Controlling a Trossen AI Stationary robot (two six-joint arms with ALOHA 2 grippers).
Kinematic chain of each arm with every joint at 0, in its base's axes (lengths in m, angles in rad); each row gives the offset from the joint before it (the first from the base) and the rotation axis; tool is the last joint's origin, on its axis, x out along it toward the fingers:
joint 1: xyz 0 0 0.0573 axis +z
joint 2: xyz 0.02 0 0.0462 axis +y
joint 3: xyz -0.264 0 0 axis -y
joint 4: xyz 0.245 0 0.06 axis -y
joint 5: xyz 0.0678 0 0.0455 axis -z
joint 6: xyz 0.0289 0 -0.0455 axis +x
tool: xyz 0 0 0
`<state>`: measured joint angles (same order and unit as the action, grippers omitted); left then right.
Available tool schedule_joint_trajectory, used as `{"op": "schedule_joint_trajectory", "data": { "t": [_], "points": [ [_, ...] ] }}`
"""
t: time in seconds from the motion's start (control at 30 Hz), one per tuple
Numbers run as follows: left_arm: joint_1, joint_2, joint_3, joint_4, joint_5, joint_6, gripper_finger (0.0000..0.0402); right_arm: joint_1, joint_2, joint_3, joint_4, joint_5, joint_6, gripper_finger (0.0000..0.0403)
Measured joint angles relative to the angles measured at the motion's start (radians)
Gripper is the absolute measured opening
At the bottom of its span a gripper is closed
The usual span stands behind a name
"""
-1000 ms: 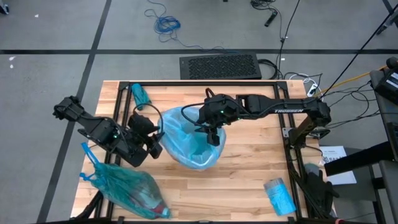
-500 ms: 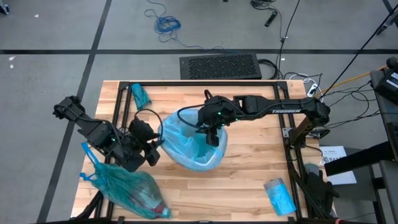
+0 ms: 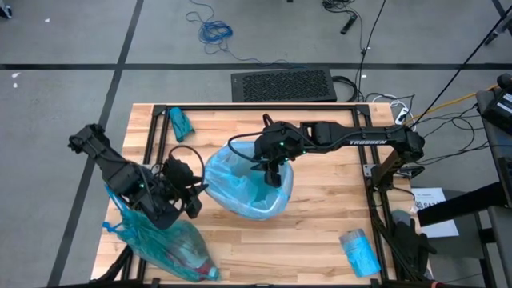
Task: Place trash/remove bag and relplace
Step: Insert the new blue trash bag into the white trash bin
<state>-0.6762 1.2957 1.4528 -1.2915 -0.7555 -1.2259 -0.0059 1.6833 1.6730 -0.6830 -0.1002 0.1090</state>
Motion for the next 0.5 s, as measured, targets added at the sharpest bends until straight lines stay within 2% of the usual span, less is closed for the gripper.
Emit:
{"op": "schedule_joint_trajectory", "data": {
  "t": [0.23,0.5],
  "points": [
    [-0.001,0.06,-0.001,-0.015,0.021,0.0,0.0088,0.0,0.0,0.0,-0.001,-0.004,0.003,0.0105],
    [-0.001,0.124,-0.003,-0.009,0.025,-0.026,0.0084,0.0,0.001,0.0,0.004,-0.005,0.006,0.0105]
  ]
}}
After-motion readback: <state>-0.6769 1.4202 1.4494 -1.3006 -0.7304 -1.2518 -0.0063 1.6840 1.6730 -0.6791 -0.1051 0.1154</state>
